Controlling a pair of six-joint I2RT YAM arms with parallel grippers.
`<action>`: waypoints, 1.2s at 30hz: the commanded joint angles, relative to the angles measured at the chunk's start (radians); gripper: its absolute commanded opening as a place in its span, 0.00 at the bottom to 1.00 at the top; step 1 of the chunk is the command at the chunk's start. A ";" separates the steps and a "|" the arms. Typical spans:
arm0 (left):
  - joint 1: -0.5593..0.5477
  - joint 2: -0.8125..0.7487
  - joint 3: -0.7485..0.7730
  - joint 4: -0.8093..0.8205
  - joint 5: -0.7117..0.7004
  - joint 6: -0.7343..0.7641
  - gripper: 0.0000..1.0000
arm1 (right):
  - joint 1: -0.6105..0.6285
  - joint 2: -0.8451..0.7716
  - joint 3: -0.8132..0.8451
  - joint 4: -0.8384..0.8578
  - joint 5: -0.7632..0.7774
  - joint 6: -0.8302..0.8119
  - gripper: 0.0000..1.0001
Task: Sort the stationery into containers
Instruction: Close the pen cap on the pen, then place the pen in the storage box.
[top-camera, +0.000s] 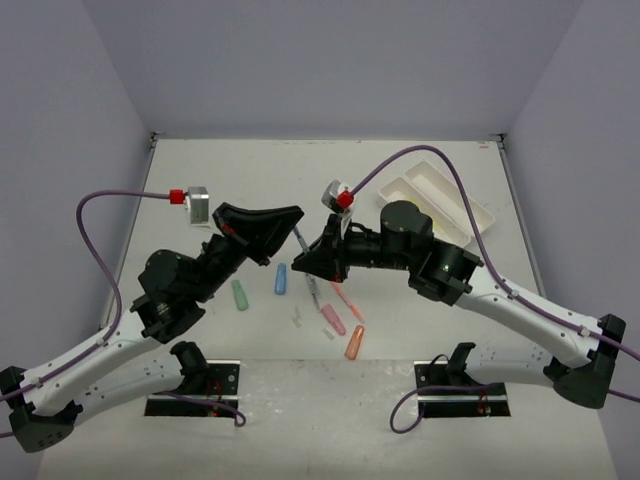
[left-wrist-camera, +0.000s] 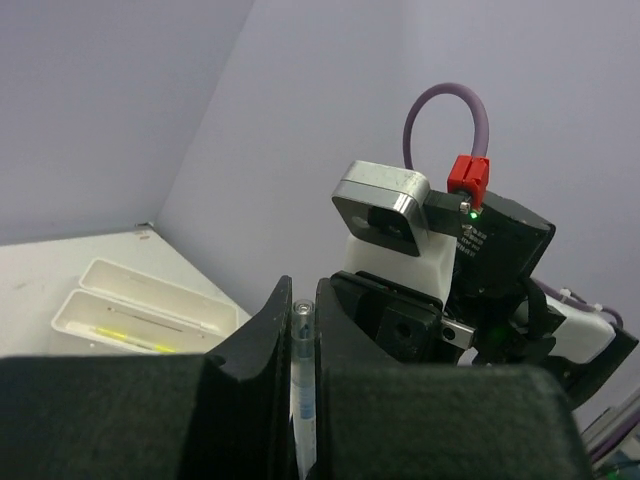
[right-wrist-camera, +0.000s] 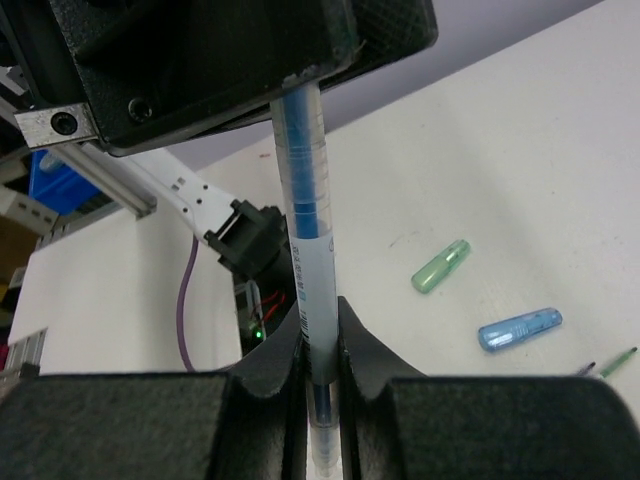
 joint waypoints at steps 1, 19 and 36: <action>-0.046 0.016 -0.135 -0.096 0.224 -0.111 0.00 | -0.111 0.076 0.322 0.134 0.091 -0.033 0.00; -0.066 -0.011 0.363 -0.951 -0.807 -0.084 1.00 | -0.317 -0.038 -0.171 -0.072 0.435 -0.430 0.00; -0.067 -0.058 0.205 -0.998 -0.586 0.053 1.00 | -0.742 0.594 0.231 -0.393 0.671 -0.580 0.15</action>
